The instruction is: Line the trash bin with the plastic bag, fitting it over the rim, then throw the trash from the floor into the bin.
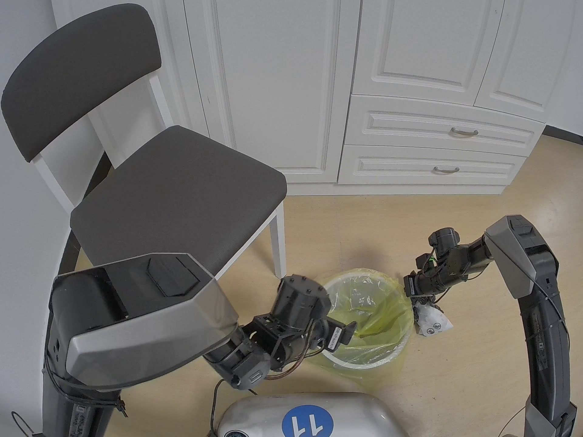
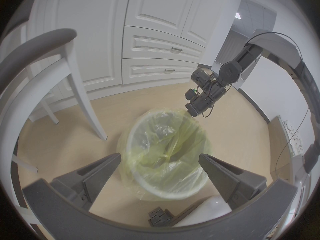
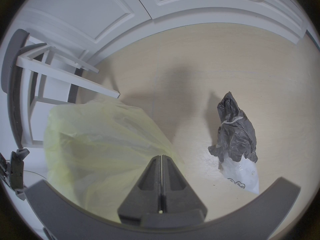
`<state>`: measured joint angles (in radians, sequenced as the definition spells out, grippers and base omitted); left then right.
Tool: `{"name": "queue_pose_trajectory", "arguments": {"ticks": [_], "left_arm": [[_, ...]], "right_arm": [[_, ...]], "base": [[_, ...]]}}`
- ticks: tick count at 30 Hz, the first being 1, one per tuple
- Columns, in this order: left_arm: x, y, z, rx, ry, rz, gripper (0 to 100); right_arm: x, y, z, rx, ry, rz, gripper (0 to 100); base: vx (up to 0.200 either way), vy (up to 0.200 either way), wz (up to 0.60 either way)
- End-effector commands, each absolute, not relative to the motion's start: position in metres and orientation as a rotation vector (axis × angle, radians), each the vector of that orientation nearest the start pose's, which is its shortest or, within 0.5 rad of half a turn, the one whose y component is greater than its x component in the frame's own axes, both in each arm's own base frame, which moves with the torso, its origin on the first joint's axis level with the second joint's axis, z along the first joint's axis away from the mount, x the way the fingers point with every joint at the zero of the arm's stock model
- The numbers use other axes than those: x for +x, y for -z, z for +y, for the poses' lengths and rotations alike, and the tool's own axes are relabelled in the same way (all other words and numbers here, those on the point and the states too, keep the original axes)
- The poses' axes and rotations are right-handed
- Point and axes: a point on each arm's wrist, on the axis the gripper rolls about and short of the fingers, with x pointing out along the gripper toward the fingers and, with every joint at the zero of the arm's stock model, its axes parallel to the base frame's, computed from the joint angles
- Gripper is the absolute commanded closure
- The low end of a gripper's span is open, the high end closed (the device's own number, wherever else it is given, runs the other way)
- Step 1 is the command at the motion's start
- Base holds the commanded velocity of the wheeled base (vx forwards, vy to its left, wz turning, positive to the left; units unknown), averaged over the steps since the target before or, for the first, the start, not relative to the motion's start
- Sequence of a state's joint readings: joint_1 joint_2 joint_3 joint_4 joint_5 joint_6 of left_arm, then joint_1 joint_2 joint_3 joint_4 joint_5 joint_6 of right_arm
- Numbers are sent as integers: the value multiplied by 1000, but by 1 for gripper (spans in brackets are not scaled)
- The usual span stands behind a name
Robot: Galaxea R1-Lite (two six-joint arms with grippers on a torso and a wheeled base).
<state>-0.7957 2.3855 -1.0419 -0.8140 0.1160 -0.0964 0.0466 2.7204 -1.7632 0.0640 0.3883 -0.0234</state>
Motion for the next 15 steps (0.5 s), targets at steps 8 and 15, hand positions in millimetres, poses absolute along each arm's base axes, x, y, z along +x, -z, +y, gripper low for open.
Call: {"name": "queue_pose_trajectory", "arguments": {"ticks": [8, 15], "left_arm": [[303, -12, -351, 211, 711, 499, 0], [315, 12, -366, 259, 706, 601, 100]], "right_arm": [[466, 6, -24, 279, -603, 901, 100], [463, 11, -24, 250, -618, 907, 100]], "base": [[0, 0, 0], [0, 0, 0]]}}
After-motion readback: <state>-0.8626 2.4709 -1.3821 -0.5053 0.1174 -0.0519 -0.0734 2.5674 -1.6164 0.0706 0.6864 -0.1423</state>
